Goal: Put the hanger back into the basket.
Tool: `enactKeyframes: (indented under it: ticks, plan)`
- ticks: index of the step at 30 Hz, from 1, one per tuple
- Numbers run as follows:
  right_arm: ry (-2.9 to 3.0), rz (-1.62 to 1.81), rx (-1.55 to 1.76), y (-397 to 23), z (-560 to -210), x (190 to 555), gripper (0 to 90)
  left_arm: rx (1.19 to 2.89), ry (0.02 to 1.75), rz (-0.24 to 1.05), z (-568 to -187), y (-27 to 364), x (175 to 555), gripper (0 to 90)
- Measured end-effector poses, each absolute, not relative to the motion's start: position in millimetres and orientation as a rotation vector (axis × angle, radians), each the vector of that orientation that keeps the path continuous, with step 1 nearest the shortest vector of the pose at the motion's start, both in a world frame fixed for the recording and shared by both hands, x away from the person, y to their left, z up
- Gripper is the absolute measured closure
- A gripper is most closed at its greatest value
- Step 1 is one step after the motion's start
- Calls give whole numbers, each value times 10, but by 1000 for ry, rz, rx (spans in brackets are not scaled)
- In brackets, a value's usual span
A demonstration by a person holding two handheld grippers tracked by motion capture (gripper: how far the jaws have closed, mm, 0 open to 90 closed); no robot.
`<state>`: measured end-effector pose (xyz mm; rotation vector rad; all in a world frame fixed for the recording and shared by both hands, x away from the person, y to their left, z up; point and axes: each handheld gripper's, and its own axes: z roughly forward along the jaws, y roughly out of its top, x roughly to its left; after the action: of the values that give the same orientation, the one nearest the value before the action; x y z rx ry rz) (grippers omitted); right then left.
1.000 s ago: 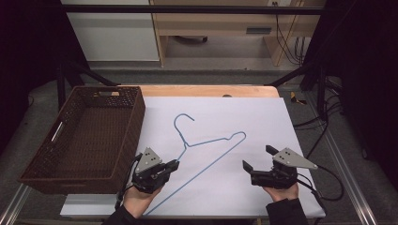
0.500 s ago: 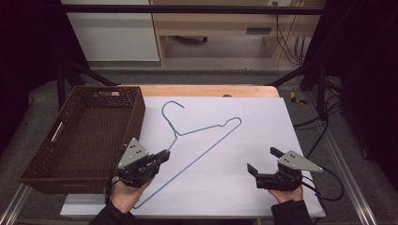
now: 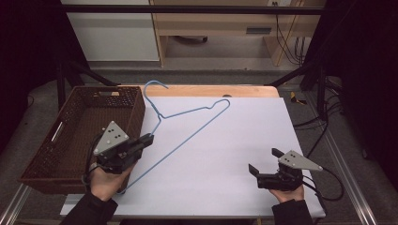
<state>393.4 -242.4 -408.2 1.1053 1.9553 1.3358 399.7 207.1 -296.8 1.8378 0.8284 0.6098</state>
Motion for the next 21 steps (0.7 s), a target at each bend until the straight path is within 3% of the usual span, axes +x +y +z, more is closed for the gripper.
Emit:
enactKeyframes:
  ticks: [21]
  plan:
    - [1965,1331,1099,-2416,-4089,3943,6,1810,872,787,-2486,2668,4167,866]
